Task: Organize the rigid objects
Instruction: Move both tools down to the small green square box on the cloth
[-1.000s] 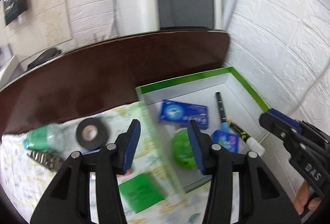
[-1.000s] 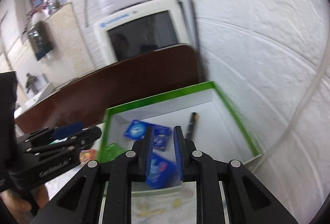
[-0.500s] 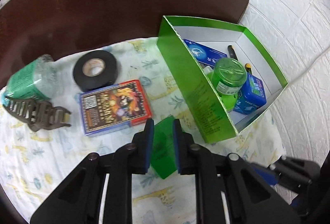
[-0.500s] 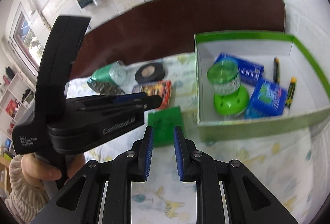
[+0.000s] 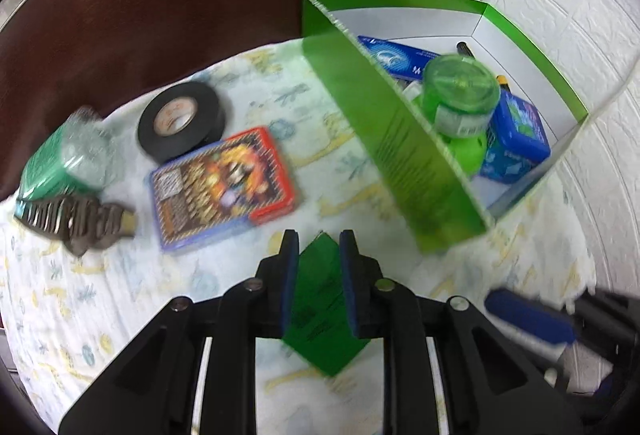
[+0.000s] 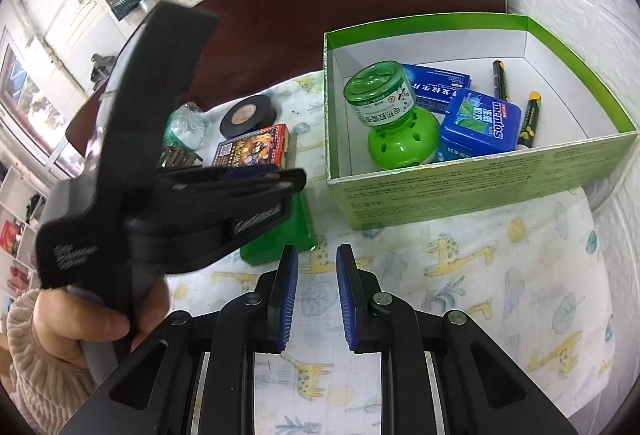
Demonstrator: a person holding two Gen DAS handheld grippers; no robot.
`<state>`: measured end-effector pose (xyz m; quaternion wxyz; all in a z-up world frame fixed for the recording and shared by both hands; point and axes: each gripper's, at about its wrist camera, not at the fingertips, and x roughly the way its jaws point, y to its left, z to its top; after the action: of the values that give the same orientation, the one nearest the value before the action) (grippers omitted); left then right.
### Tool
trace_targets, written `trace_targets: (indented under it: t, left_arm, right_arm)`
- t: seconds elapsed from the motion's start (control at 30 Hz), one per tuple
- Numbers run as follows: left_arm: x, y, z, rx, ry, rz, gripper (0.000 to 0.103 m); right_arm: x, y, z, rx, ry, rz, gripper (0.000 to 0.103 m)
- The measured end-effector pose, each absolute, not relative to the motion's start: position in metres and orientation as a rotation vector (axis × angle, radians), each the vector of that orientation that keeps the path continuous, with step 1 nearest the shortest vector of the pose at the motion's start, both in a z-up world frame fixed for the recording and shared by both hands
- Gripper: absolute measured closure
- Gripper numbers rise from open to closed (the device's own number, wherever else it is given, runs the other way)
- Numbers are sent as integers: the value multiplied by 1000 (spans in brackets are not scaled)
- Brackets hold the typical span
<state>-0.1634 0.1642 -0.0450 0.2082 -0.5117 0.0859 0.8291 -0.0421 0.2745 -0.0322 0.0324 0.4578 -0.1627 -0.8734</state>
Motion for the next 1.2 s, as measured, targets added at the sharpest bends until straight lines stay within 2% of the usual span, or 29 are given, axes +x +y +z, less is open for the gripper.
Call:
trace_targets:
  t: [0.2, 0.5, 0.8, 1.0, 1.2]
  left_arm:
    - [-152, 103, -38, -1451, -62, 2291, 86]
    - [-168, 131, -36, -1345, -22, 2150, 86]
    - [-136, 122, -46, -1369, -36, 2023, 96]
    - [-117, 115, -43, -1345, 13, 2058, 95]
    - [-142, 114, -33, -1274, 52, 2117, 95]
  right_arm:
    - [-59, 258, -53, 1405, -621, -2563, 83]
    - [-61, 254, -73, 1456, -915, -2543, 83]
    - [-72, 264, -80, 1427, -916, -2579, 83]
    - [-78, 257, -78, 1434, -871, -2553, 83]
    - [-69, 257, -73, 1444, -913, -2568, 83]
